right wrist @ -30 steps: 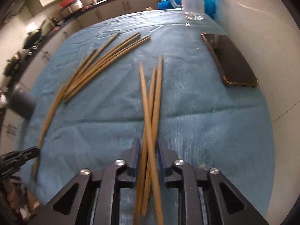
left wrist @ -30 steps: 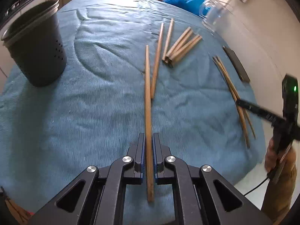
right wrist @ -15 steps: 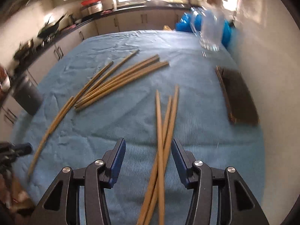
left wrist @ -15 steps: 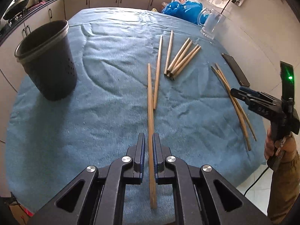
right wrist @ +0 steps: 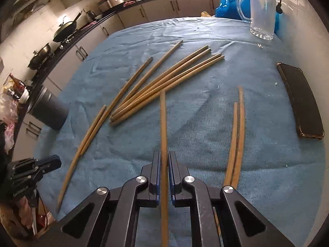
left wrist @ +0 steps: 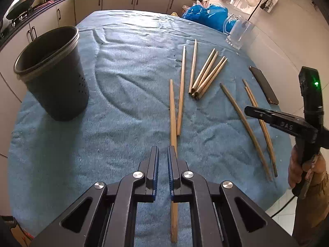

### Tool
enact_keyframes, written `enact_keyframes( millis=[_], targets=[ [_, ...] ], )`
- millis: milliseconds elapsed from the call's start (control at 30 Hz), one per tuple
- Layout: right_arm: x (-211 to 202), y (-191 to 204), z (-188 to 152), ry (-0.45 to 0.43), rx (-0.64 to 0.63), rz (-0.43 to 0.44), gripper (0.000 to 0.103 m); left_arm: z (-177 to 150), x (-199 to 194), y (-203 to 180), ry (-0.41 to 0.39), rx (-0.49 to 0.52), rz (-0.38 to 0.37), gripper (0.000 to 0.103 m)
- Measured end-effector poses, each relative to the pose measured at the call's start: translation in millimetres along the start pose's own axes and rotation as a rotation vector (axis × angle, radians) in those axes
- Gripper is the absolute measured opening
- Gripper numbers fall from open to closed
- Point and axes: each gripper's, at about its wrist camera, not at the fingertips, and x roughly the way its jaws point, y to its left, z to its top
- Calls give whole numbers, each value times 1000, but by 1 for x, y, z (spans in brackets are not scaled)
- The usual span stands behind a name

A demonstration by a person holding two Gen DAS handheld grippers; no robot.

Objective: Organize utensils
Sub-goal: 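Lift the chopsticks with both tools and carry them toward the black holder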

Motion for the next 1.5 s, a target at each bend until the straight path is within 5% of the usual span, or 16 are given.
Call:
enact_keyframes(
  millis=[100,367,467,533,567,667,733,767,833,1000,1200,1300,1500],
  targets=[
    [7,0,3,4,-12,-82,29,10,8,-3,0,5,-4,8],
    [21,2,11,20,0,-83,29,32,43,-15,38,30,-18,8],
    [23,1,10,21,2,-73,29,26,42,-19,55,50,-32,24],
    [25,2,8,20,-8,-74,29,18,35,-19,52,60,-62,45],
    [25,3,7,18,-14,-76,29,14,33,-20,49,72,-62,45],
    [25,5,7,16,-33,-84,29,7,33,-20,53,114,-30,43],
    [26,6,8,19,-33,-92,28,6,33,-19,49,108,21,12],
    [26,6,9,22,-27,-97,20,7,33,-15,55,89,35,7],
    [27,6,10,35,-10,-110,11,6,31,-2,68,22,1,7],
    [22,0,3,73,71,-72,10,-13,13,20,90,-75,6,7],
    [16,10,-12,114,41,-59,15,-17,-5,12,82,-6,25,9],
    [17,14,-6,121,20,-100,29,-2,1,8,64,24,65,25],
    [29,18,13,161,-24,-155,30,21,30,6,119,56,108,26]
  ],
)
